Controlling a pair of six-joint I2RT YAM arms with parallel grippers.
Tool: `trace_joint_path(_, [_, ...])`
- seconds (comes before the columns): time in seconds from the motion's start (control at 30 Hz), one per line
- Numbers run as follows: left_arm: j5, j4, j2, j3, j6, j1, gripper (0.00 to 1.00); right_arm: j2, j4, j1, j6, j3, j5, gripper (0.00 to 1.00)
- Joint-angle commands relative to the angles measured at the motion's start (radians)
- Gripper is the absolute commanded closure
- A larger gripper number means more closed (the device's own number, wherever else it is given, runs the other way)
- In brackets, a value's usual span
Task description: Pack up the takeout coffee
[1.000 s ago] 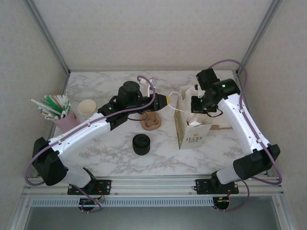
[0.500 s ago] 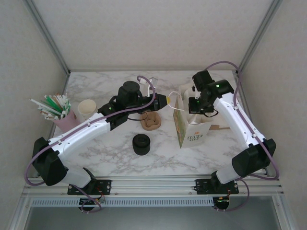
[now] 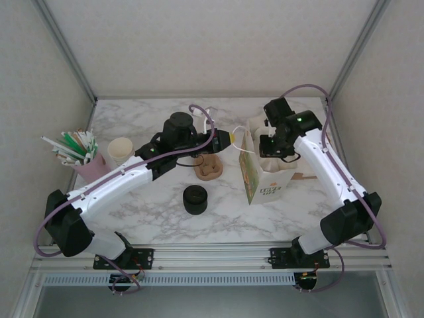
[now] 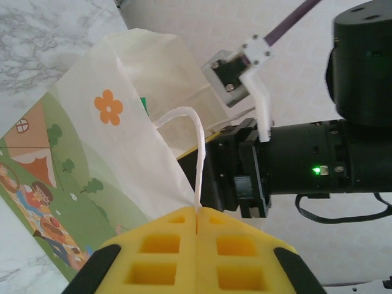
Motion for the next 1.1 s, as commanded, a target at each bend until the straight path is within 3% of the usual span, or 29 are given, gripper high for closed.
trace_joint_path(0.0, [-0.022, 0.016, 0.0, 0.03, -0.007, -0.005, 0.93, -0.046, -0.023, 0.005, 0.01, 0.047, 0.03, 0.65])
trace_joint_path(0.23, [-0.037, 0.011, -0.016, 0.03, -0.019, -0.005, 0.72, -0.107, -0.022, 0.005, 0.019, 0.071, 0.036, 0.55])
trace_joint_path(0.57, [-0.075, -0.022, -0.083, 0.044, 0.006, -0.006, 0.24, -0.237, 0.046, 0.005, 0.029, 0.066, 0.007, 0.39])
trace_joint_path(0.7, [-0.095, -0.039, -0.121, 0.043, 0.019, -0.007, 0.11, -0.286, 0.073, 0.005, 0.045, 0.052, 0.008, 0.34])
trace_joint_path(0.77, [-0.109, -0.048, -0.142, 0.038, 0.023, -0.007, 0.03, -0.321, 0.087, 0.005, 0.05, 0.044, 0.013, 0.26])
trace_joint_path(0.87, [-0.129, -0.06, -0.176, 0.029, 0.023, -0.007, 0.0, -0.364, 0.105, 0.006, 0.047, 0.021, 0.032, 0.13])
trace_joint_path(1.07, [-0.183, -0.079, -0.255, -0.022, 0.016, -0.007, 0.0, -0.431, 0.13, 0.006, 0.057, -0.034, 0.042, 0.01])
